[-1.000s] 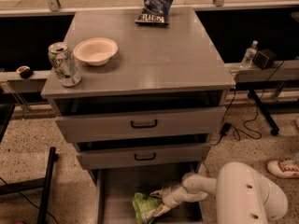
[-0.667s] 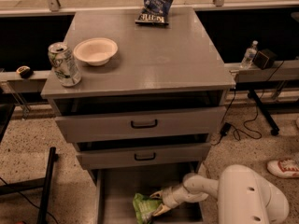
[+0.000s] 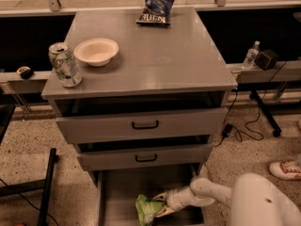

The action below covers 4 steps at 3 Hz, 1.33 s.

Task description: Pick green rice chip bag from bottom drawer and place on counter

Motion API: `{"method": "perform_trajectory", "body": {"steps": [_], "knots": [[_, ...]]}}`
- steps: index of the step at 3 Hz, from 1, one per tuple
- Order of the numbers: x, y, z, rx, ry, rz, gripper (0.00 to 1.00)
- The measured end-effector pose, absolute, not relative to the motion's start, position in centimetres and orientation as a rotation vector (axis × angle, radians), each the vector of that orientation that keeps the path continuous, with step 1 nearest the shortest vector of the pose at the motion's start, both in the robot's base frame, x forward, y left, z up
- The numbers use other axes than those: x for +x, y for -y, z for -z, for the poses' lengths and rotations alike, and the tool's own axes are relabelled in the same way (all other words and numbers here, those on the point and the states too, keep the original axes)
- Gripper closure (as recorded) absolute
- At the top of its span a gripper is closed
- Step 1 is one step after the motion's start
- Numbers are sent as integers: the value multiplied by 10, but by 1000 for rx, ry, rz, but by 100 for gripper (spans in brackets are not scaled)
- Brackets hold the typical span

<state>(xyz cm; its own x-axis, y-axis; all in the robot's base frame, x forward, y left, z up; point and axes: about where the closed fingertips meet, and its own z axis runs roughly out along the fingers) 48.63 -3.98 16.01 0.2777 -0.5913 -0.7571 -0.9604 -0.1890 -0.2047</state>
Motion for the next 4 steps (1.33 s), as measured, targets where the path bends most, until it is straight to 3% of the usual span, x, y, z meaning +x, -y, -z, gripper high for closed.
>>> {"method": "perform_trajectory", "body": {"steps": [2,4], "knots": [[465,115,-292,-1657,-1201,-559,100],[471,139,-329,-1584,-1148,-483,100]]}}
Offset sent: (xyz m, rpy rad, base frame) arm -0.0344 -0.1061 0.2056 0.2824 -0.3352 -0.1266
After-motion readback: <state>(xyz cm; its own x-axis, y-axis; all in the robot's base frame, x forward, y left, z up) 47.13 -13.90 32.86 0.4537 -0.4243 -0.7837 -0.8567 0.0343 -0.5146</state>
